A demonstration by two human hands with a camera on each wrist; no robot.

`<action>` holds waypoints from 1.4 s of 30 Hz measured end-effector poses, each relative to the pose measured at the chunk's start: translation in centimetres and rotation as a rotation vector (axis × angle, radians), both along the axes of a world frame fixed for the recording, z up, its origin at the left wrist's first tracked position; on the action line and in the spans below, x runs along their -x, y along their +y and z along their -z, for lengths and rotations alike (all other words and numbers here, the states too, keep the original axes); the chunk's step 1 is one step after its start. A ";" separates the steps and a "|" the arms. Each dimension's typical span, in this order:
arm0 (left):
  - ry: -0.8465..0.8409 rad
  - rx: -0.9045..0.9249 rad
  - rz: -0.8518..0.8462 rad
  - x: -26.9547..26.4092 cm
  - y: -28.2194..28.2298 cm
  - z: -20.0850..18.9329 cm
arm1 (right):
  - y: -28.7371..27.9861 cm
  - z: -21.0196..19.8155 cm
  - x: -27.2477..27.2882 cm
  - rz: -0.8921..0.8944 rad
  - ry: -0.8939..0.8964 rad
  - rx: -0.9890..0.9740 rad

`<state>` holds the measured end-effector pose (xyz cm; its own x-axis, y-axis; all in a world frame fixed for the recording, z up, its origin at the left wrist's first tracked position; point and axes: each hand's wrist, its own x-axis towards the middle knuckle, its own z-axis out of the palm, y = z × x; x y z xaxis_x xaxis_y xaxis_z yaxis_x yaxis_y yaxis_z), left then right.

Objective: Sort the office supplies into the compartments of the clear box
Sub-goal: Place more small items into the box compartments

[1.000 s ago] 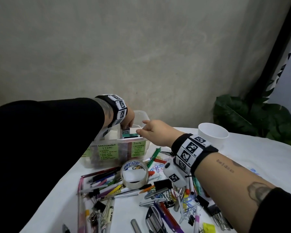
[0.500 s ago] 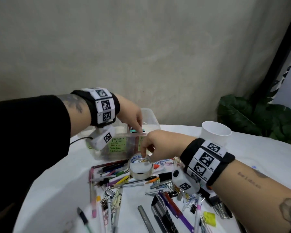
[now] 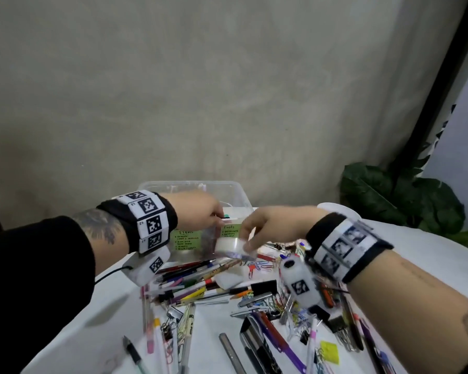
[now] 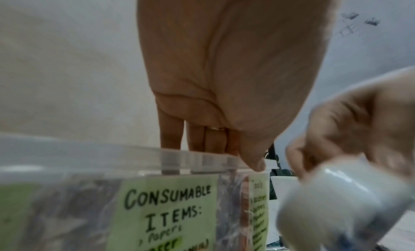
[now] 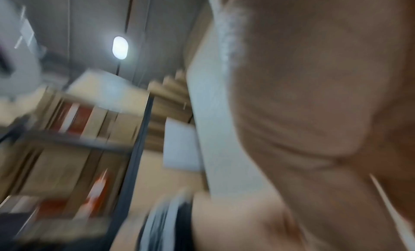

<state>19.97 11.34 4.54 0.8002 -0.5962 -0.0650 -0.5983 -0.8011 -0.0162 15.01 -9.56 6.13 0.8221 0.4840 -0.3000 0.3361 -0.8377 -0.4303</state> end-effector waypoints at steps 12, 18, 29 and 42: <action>0.118 -0.041 -0.042 0.1 -0.2 -0.4 | 2.4 -1.3 -9.0 0.614 0.056 -0.806; 0.108 -0.175 -0.023 -0.5 -0.4 0.1 | 4.4 1.1 -10.2 0.534 -0.204 -0.440; 0.043 -0.336 0.022 -0.7 -1.8 0.0 | 4.9 0.1 -9.7 0.339 -0.362 0.017; 0.197 -0.171 -0.059 -0.9 -1.6 0.4 | 5.7 1.1 -11.9 0.120 -0.428 0.277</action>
<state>20.89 9.76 4.16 0.7951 -0.5161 -0.3185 -0.5557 -0.8303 -0.0418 26.88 -3.88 5.06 0.9439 0.3290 -0.0286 0.3281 -0.9441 -0.0323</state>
